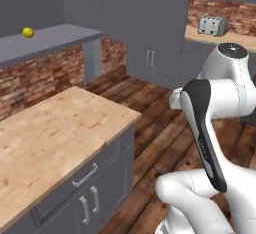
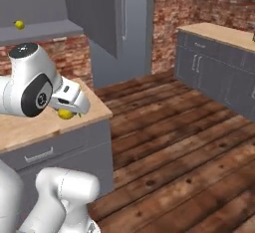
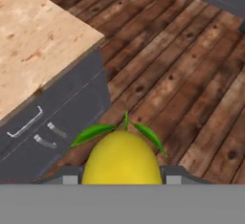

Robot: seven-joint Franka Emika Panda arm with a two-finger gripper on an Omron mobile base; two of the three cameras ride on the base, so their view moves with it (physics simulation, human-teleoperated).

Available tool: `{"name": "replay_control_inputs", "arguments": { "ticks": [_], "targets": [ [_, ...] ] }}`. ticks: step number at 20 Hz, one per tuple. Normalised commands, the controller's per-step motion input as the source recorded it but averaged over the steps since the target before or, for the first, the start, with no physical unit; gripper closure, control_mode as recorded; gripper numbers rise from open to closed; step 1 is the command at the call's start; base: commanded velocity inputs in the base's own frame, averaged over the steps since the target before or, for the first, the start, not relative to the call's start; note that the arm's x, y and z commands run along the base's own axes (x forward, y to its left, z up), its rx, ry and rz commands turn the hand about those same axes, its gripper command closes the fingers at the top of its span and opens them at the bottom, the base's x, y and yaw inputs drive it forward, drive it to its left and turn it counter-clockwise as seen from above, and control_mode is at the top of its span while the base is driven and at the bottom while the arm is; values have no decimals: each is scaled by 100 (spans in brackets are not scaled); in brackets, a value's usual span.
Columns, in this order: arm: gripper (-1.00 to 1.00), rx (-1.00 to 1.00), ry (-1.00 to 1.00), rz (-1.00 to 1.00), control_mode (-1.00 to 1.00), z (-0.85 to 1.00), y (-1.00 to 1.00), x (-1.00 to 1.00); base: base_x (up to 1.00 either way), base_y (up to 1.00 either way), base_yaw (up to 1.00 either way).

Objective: Pick the lemons from the cabinet and place them in one bowl. Pick the carrot from the sink and place it in the other bowl.

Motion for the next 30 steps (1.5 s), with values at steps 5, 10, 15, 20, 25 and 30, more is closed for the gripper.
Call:
{"name": "replay_control_inputs", "arguments": {
  "ticks": [5,10,15,20,25,30],
  "targets": [
    [100,0,0,0,100,0,0,0,0,-32,-77],
    [100,0,0,0,100,0,0,0,0,-63,-63],
    [100,0,0,0,100,0,0,0,-1,-61,-64],
    [100,0,0,0,100,0,0,0,0,-39,-71],
    [100,0,0,0,100,0,0,0,-1,-8,-77],
    [100,0,0,0,100,0,0,0,0,0,-78]
  ]
}}
